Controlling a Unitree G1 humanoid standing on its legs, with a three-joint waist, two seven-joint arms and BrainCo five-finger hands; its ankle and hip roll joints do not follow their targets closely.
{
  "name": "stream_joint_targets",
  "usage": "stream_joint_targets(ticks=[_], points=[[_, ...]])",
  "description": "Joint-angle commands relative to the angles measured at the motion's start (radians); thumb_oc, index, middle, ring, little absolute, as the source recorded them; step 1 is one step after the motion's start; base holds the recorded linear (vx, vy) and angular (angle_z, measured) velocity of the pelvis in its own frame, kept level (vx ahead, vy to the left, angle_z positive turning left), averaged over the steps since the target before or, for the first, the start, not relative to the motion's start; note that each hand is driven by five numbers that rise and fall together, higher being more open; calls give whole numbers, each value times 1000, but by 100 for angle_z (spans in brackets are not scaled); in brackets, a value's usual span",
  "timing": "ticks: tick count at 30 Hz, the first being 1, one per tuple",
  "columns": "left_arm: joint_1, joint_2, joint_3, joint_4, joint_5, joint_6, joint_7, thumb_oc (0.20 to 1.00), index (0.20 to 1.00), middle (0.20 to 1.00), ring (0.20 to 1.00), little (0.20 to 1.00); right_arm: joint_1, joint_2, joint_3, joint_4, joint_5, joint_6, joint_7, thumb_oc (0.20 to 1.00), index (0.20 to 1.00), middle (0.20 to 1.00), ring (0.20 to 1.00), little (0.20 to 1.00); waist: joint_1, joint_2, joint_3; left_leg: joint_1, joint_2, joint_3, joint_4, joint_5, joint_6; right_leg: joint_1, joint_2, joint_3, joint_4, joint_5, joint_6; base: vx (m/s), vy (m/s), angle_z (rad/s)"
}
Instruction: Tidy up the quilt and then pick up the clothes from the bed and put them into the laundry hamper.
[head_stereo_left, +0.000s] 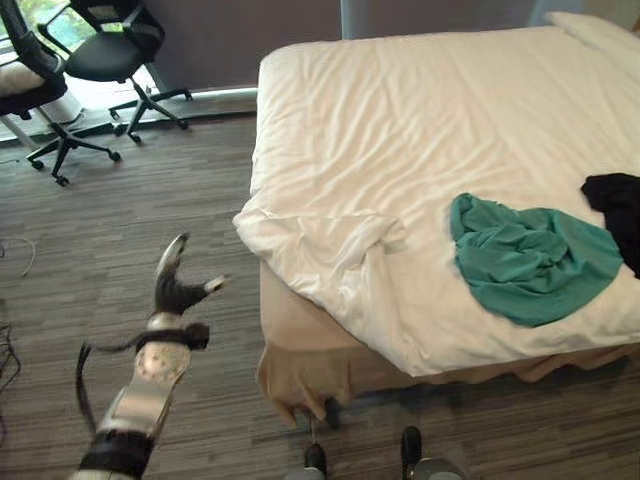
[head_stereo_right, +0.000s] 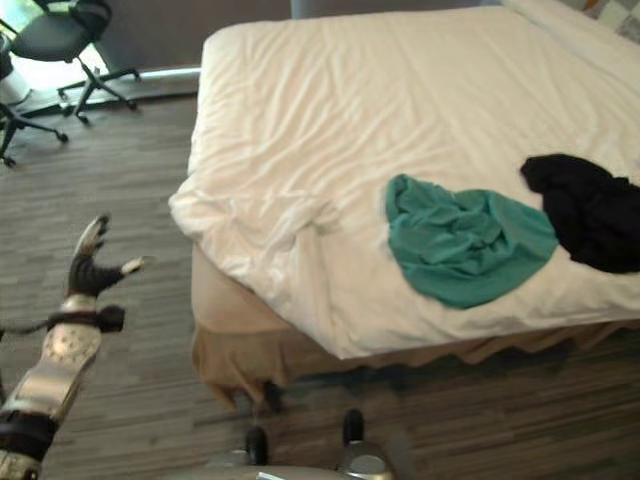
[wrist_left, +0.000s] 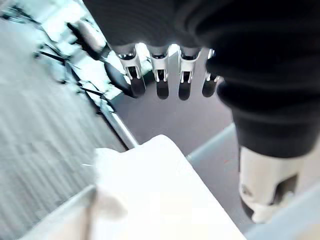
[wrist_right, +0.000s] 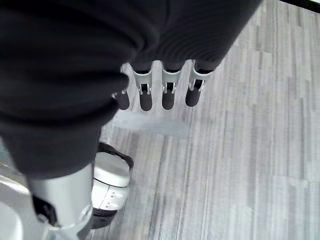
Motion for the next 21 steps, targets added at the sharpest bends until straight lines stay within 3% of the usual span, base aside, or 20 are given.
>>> stream_joint_targets(ticks=[1,3,4,6,9,12,13,14,15,17,21], points=[[-248,23,-97,38,130,-38,35,1000,1000,1000,1000,1000,-94,-22,40,59,-44,-4,6,1000,1000,1000,1000,1000,-79,25,3,28,35,44,2,-20,-27,32,-54,50,2,-82,103,-48,30,-34],[-313,23,-142,81,163,-32,49,1000,1000,1000,1000,1000,-101,-25,47,58,-43,-5,5,1000,1000,1000,1000,1000,-91,27,4,17,35,56,2,-21,-26,7,-53,65,2,-74,106,-65,20,-37],[-447,5,-227,142,208,2,66,1000,1000,1000,1000,1000,-124,-37,67,51,-37,-9,-2,1000,1000,1000,1000,1000,-126,31,12,-11,34,80,2,-20,-23,-43,-51,95,2,-54,112,-125,24,-32],[-567,2,-298,215,251,26,81,1000,1000,1000,1000,1000,-147,-44,73,43,-25,-15,-16,1000,1000,1000,1000,1000,-142,36,17,-51,33,95,2,-16,-20,-100,-47,121,2,-38,116,-142,26,-50],[-758,35,-487,363,458,81,110,1000,1000,1000,1000,1000,-195,-53,85,41,-5,-27,-39,1000,1000,1000,1000,1000,-167,41,33,-103,30,116,2,-10,-16,-175,-41,151,8,-19,122,-119,37,-42],[-864,-8,-672,595,660,160,36,1000,1000,1000,1000,1000,-246,-58,98,62,3,-33,-70,1000,1000,1000,1000,1000,-184,52,53,-121,26,129,2,-9,-10,-212,-37,173,25,-16,125,-80,56,-42],[-860,-27,-694,657,687,179,-10,890,890,890,890,890,-254,-60,95,73,8,-29,-75,1000,1000,1000,1000,1000,-187,54,58,-117,26,130,2,-13,-8,-209,-38,174,29,-21,126,-30,17,-31],[-852,-45,-704,714,703,190,-36,316,316,316,316,316,-260,-60,97,78,12,-27,-76,1000,1000,1000,1000,1000,-189,54,59,-117,26,133,2,-11,-7,-213,-38,178,31,-20,125,12,15,-25],[-839,-70,-706,771,705,190,-50,200,200,200,200,200,-259,-59,99,80,17,-26,-72,1000,1000,1000,1000,1000,-191,53,61,-108,26,137,2,-14,-7,-206,-38,182,33,-23,124,19,6,-21],[-777,-107,-684,895,686,196,-70,200,200,200,200,200,-247,-67,99,82,35,-25,-62,1000,1000,1000,1000,1000,-199,50,56,-78,30,147,2,-21,-8,-180,-35,186,30,-29,122,64,8,-8],[-719,-90,-654,934,663,199,-70,200,200,200,200,200,-229,-85,92,83,38,-25,-53,1000,1000,1000,1000,1000,-194,47,46,-37,34,146,2,-26,-11,-133,-32,180,24,-36,116,65,8,-5]])
